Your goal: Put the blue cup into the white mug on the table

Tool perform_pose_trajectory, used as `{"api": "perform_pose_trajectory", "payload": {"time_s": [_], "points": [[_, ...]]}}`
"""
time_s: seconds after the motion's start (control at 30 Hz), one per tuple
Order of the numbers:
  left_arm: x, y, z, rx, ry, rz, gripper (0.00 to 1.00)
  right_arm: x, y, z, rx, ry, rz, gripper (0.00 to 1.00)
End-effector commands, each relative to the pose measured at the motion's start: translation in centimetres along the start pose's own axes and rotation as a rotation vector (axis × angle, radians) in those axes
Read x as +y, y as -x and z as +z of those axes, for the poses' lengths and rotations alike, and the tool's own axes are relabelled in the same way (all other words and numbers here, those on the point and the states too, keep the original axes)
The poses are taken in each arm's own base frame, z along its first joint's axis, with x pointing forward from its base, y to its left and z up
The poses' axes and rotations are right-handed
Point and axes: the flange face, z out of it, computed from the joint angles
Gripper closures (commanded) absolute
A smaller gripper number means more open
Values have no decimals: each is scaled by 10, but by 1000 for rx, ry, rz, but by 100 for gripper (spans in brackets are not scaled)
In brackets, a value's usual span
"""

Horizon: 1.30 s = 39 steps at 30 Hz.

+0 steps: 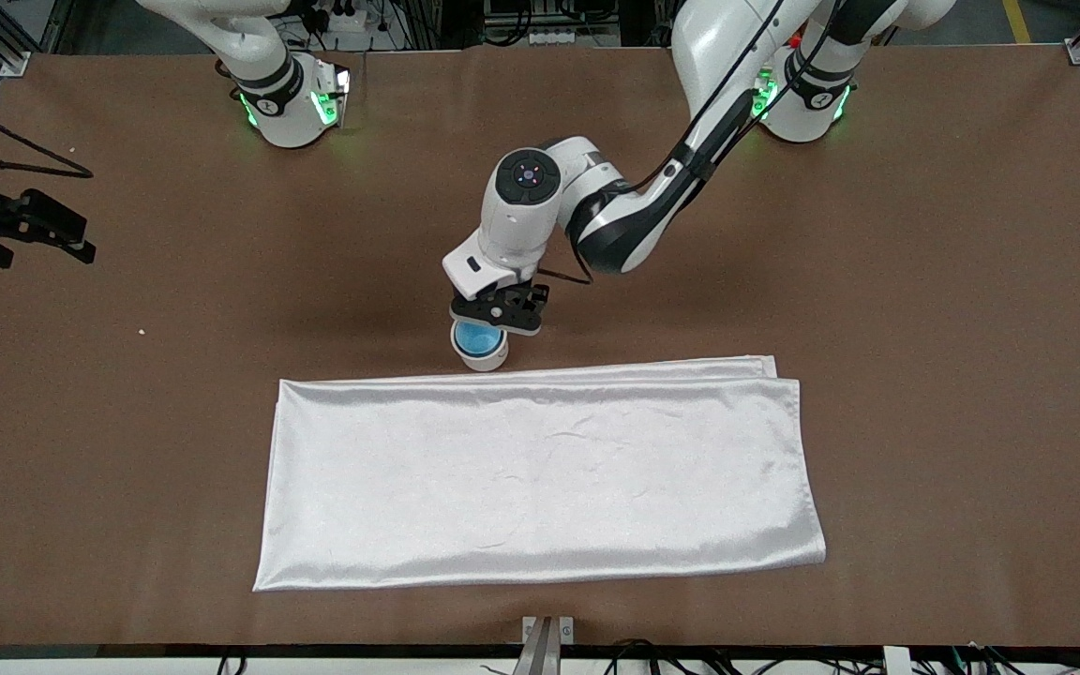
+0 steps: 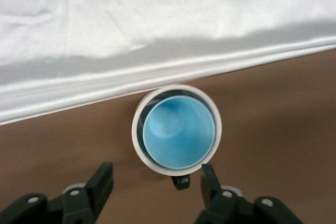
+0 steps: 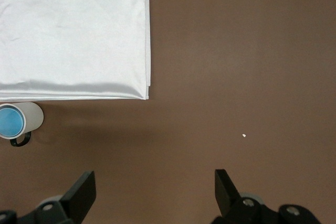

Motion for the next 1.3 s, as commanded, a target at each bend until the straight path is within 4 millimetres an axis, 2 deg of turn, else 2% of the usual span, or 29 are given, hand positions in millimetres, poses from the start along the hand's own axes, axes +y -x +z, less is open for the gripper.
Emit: {"api": "perform_pose_trajectory", "payload": {"time_s": [0.0,0.23,0.5,0.6,0.73,0.83,0.9,1.07,1.27], "points": [[-14,-18,-63,63,-24,-35,0,1,5,-8,-1,28,6,0],[-62,-40,-159,77,-92,-108,0,0,4,-13,9,59,-2,0],[-149,-65,-258,114,-147,-228,0,-1,3,-14,20,59,-6,0],[-181,-68,-286,108,-176,-215,0,0,3,-13,17,59,-4,0],[-237,-76,-318,93,-207,-160,0,0,3,-13,18,59,-6,0],[-277,-81,-336,93,-214,-158,0,-1,3,-13,19,59,-6,0],[-296,-80,-343,81,-227,-153,0,0,3,-13,19,59,-4,0],[-339,-79,-346,47,-252,-202,0,1,2,-12,17,58,-3,0],[-369,-77,-343,24,-240,-223,0,1,2,-12,16,56,-2,0]]}}
